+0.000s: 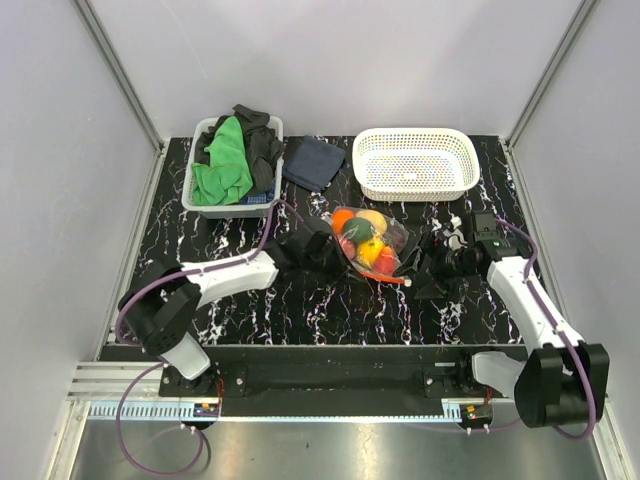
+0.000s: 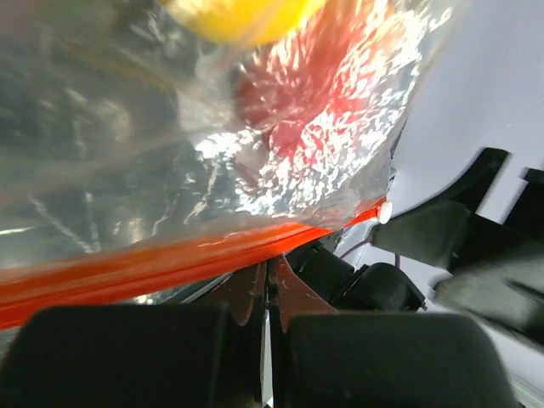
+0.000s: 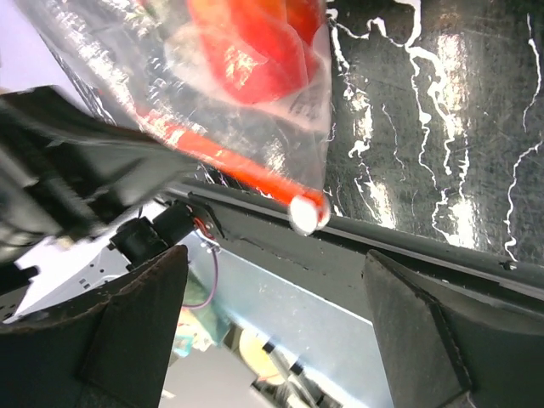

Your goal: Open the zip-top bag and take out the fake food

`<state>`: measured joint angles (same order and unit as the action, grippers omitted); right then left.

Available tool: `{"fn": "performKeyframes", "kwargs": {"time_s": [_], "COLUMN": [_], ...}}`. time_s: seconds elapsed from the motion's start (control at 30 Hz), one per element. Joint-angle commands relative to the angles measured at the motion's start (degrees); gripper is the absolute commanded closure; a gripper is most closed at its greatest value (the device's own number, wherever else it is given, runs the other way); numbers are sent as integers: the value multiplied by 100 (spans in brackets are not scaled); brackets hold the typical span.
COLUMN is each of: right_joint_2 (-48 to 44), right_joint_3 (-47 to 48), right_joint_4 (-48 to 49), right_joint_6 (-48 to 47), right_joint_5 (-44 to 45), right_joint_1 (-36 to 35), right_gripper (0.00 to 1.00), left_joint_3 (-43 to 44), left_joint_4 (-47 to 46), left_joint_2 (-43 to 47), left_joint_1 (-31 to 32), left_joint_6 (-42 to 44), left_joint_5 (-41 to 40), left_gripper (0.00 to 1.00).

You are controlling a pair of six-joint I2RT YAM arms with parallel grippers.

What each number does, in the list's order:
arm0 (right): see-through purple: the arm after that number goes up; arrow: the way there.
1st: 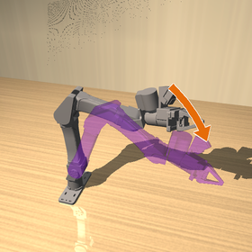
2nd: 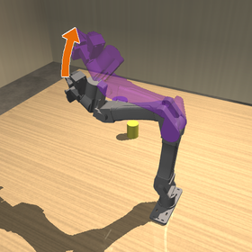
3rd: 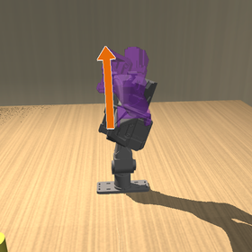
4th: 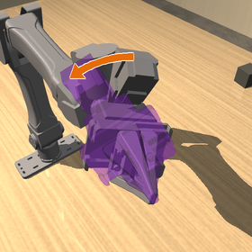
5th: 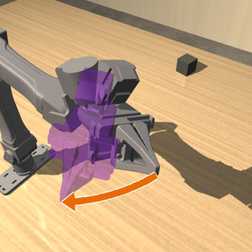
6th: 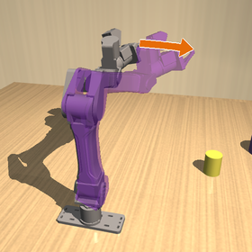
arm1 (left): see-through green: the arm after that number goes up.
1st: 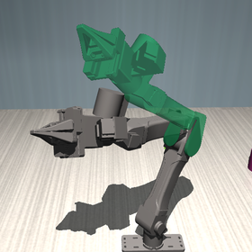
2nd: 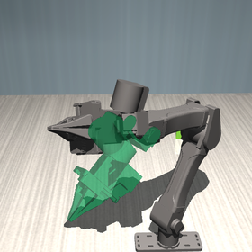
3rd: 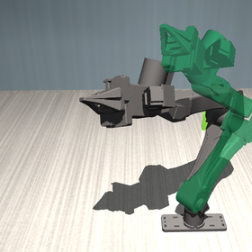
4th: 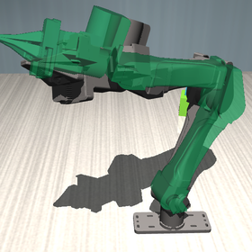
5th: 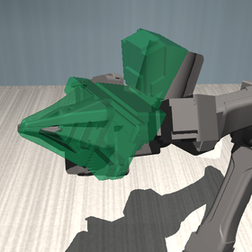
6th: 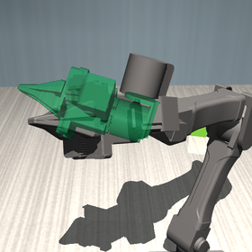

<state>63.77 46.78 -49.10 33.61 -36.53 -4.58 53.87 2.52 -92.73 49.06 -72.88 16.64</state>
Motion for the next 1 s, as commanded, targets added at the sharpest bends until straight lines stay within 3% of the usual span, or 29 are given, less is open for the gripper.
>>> {"fn": "performKeyframes", "kwargs": {"time_s": [0.0, 0.13, 0.27, 0.33, 0.43, 0.57, 0.6, 0.7, 0.83, 0.97], "right_joint_2": [285, 548, 900, 1162, 1471, 1823, 1937, 1860, 1411, 849], "right_joint_3": [-64, -134, -257, -310, -293, -266, -258, -363, -564, -1170], "right_joint_4": [454, 708, 1183, 1517, 1711, 2079, 2228, 2457, 2650, 3774], "right_joint_6": [-187, -249, -328, -354, -539, -575, -531, -259, 206, 1855], "right_joint_5": [-442, -539, -942, -1145, -1198, -1417, -1487, -1778, -1664, -1542], "right_joint_1": [202, 423, 634, 625, 625, 625, 625, 546, 63, -472], "right_gripper": [10, 10, 13, 15, 22, 43, 58, 80, 100, 100], "left_joint_3": [-69, 27, 343, 379, 318, 99, -33, -349, -482, -307], "left_joint_4": [212, 520, 976, 1057, 1188, 1408, 1417, 1453, 1488, 1558], "left_joint_2": [580, 747, 870, 1097, 1396, 1713, 1784, 2048, 2215, 2093], "left_joint_1": [-344, -344, -344, -327, -327, -318, -309, -300, -300, -318], "left_joint_6": [424, 766, 1170, 1407, 1750, 2050, 2085, 2050, 2015, 1971], "left_joint_5": [277, 515, 673, 647, 629, 831, 910, 1025, 1043, 1008], "left_gripper": [100, 100, 86, 74, 63, 56, 55, 50, 44, 36]}}
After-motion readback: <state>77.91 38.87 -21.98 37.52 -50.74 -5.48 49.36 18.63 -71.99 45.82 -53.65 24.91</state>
